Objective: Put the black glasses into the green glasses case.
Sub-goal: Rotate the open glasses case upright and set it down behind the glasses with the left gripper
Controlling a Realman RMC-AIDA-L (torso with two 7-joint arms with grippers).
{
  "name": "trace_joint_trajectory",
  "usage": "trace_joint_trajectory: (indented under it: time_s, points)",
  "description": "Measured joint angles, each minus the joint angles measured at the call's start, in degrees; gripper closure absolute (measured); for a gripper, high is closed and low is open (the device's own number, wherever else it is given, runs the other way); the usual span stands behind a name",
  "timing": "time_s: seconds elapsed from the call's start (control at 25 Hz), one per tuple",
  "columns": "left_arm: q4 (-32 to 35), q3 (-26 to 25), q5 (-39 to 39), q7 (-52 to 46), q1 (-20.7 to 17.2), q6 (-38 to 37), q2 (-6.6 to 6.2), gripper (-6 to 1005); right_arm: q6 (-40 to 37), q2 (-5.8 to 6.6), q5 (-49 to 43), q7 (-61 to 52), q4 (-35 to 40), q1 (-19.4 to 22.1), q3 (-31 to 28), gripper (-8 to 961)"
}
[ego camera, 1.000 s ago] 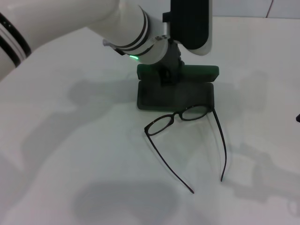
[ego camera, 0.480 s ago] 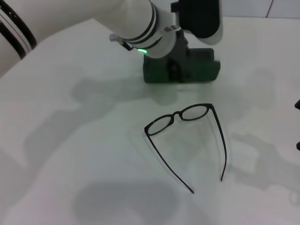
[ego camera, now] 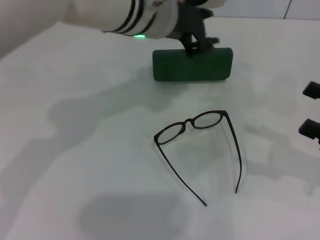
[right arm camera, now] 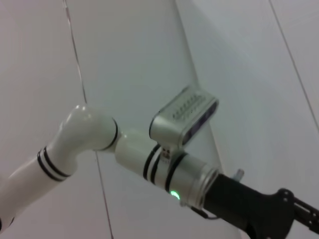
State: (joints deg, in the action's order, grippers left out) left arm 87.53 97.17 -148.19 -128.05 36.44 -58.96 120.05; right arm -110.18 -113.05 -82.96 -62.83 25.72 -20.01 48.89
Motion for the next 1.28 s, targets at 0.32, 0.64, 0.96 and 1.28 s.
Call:
trace_joint_trajectory:
  time_s: [0.32,0.64,0.96,1.28]
  points:
    - [-15.41,-2.33,-6.76,0.73,4.36,11.07,-0.10,639,2.61,-1.08,-0.29,-0.02,-0.46,-0.06,0.10,68]
    - [-34.32,-9.59,-1.31,5.86,12.12,20.47,-0.22,884,5.57,-1.97,-0.52,0.26,-1.74,2.03,-0.26,69]
    - [-42.45,-12.22,-0.84,6.53,15.79,19.99,-0.26,1001,6.26,-2.08,-0.54,0.28,-2.14,2.13,-0.40,69]
    - [-43.46,-14.99,-2.29,6.59,13.82,19.54,-0.84,999,6.30,-2.08,-0.54,0.30,-2.75,2.11,-0.46,68]
